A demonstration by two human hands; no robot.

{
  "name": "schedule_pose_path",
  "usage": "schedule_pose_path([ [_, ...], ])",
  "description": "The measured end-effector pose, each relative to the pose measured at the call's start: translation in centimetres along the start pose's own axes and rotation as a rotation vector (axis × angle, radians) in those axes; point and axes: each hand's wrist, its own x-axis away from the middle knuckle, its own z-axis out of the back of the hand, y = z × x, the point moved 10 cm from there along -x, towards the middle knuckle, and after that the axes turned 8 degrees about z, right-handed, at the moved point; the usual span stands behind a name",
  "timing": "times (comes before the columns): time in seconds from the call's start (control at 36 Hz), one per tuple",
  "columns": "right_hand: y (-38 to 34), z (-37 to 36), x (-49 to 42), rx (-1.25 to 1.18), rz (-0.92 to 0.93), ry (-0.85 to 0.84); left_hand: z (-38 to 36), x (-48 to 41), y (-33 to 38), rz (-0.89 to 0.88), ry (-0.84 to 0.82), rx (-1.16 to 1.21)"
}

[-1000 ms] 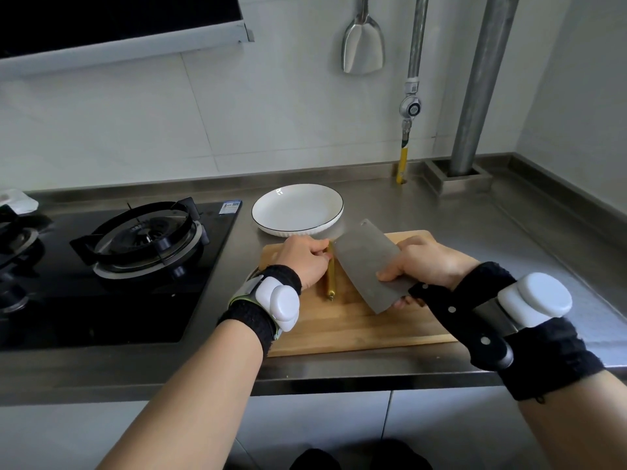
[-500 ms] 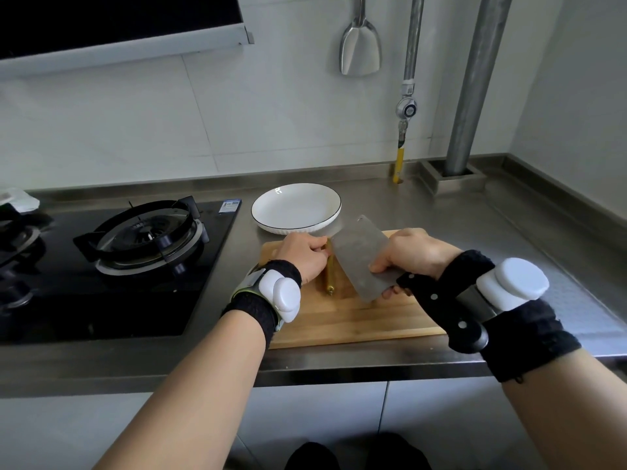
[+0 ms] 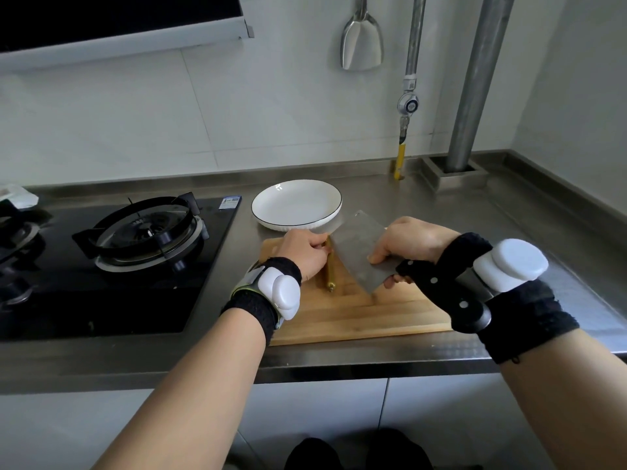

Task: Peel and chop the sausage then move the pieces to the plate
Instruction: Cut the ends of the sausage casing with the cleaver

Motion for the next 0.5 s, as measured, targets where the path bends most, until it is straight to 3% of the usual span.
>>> schedule_pose_path([
  [0.5, 0.7, 0.3, 1.2, -0.021, 0.020, -0.028, -0.2, 0.2, -0.4, 0.055, 0.007, 0.072],
])
